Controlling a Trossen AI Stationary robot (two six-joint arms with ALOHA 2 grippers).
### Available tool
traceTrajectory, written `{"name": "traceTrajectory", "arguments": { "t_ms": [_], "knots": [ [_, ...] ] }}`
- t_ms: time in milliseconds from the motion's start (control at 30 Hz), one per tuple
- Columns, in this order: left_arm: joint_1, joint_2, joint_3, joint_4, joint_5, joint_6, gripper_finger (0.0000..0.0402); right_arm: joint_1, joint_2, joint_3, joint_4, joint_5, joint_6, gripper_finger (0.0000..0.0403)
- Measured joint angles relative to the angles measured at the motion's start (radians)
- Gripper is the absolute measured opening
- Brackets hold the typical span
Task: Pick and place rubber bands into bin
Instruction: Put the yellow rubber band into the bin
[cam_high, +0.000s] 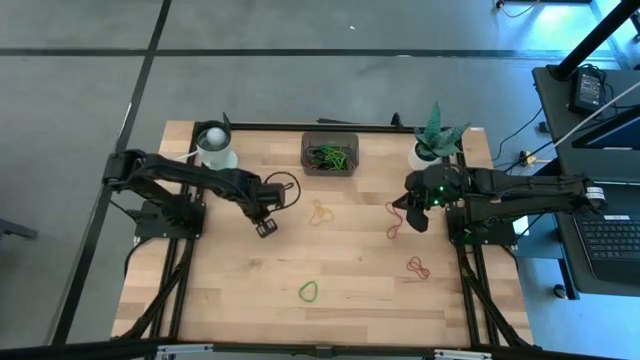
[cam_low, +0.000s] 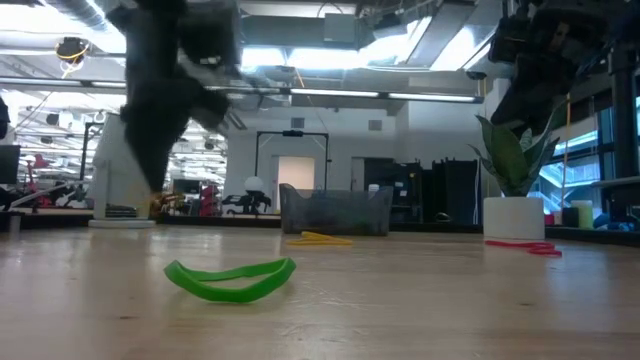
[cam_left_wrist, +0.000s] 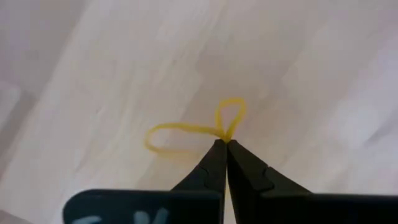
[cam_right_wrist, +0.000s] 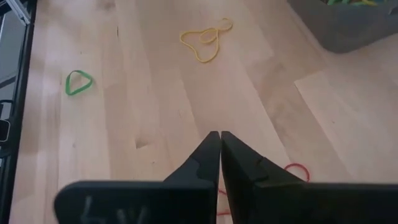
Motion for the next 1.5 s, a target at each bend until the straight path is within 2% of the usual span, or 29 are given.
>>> {"name": "traceTrajectory", "arguments": {
  "t_ms": [267,400,700,833,1033,1300,1500],
  "knots": [
    [0.002,-0.014,0.248,-0.236,-0.065,0.046,0.0003,0.000,0.000,0.000,0.040,0.000,-0.048,0.0020],
    [0.018,-0.015,0.376,-0.294,-0.117,0.101,0.0003,0.000,0.000,0.000,0.061,0.001,-0.069,0.0020],
    [0.160,-0.003,0.595,-0.289,-0.137,0.213,0.0003,0.000,0.001,0.000,0.066,0.001,-0.037,0.0020],
    [0.239,0.037,0.667,-0.287,-0.137,0.346,0.0003,0.000,0.001,0.000,0.063,0.001,-0.037,0.0020],
    [0.360,0.166,0.798,-0.285,-0.083,0.541,0.0003,0.000,0.001,0.000,0.062,0.014,-0.015,0.0020],
    [0.476,0.451,1.047,-0.281,0.001,0.780,0.0003,0.000,0.001,0.000,0.061,0.169,0.041,0.0020],
    [0.505,0.664,1.230,-0.273,0.018,0.858,0.0003,0.000,0.000,0.000,0.059,0.252,0.069,0.0020]
  ]
}}
